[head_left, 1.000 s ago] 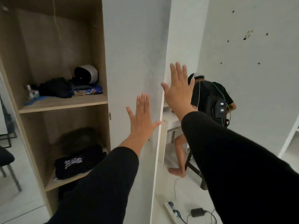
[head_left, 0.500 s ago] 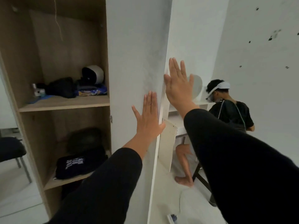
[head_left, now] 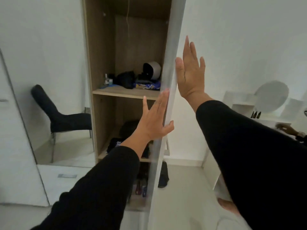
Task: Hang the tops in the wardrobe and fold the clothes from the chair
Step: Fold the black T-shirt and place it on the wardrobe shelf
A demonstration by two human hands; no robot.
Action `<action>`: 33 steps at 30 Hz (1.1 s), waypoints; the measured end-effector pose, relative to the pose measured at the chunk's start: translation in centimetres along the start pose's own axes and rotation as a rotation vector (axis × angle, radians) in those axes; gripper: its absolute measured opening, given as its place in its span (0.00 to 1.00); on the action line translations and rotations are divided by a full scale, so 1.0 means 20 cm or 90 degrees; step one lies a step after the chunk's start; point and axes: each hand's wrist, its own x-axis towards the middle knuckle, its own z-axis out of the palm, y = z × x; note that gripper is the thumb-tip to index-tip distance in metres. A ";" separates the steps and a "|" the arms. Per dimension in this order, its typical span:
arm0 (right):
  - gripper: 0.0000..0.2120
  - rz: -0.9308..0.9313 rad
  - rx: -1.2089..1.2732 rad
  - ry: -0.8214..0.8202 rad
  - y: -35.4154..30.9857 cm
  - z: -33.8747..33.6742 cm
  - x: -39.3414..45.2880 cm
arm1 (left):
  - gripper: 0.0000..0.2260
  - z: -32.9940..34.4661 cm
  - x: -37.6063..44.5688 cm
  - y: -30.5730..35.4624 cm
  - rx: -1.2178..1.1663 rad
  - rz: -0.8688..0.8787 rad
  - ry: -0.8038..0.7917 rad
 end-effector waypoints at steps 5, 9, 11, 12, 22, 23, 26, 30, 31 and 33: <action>0.32 -0.055 0.066 -0.011 -0.24 0.25 0.09 | 0.42 -0.11 -0.12 -0.37 0.089 0.010 0.101; 0.32 -0.060 0.108 -0.003 -0.45 0.50 0.15 | 0.42 -0.18 -0.19 -0.70 0.185 0.010 0.127; 0.32 -0.055 0.114 -0.004 -0.55 0.63 0.19 | 0.40 -0.23 -0.21 -0.84 0.223 0.001 0.129; 0.32 -0.056 0.105 -0.006 -0.59 0.68 0.21 | 0.40 -0.25 -0.21 -0.91 0.240 -0.003 0.130; 0.26 0.036 0.015 -0.086 -0.80 1.23 0.35 | 0.39 -0.25 -0.12 -1.49 0.378 -0.032 0.025; 0.26 0.048 0.009 -0.102 -0.80 1.28 0.34 | 0.40 -0.23 -0.10 -1.52 0.379 -0.053 0.011; 0.27 0.065 -0.023 -0.152 -0.79 1.42 0.35 | 0.44 -0.19 -0.05 -1.63 0.380 -0.106 -0.040; 0.34 0.052 -0.109 -0.205 -0.73 1.56 0.41 | 0.52 -0.13 0.05 -1.79 0.417 -0.136 -0.110; 0.37 0.045 -0.129 -0.213 -0.71 1.60 0.43 | 0.53 -0.11 0.07 -1.84 0.429 -0.140 -0.121; 0.41 0.028 -0.167 -0.221 -0.68 1.68 0.47 | 0.54 -0.07 0.13 -1.92 0.452 -0.151 -0.137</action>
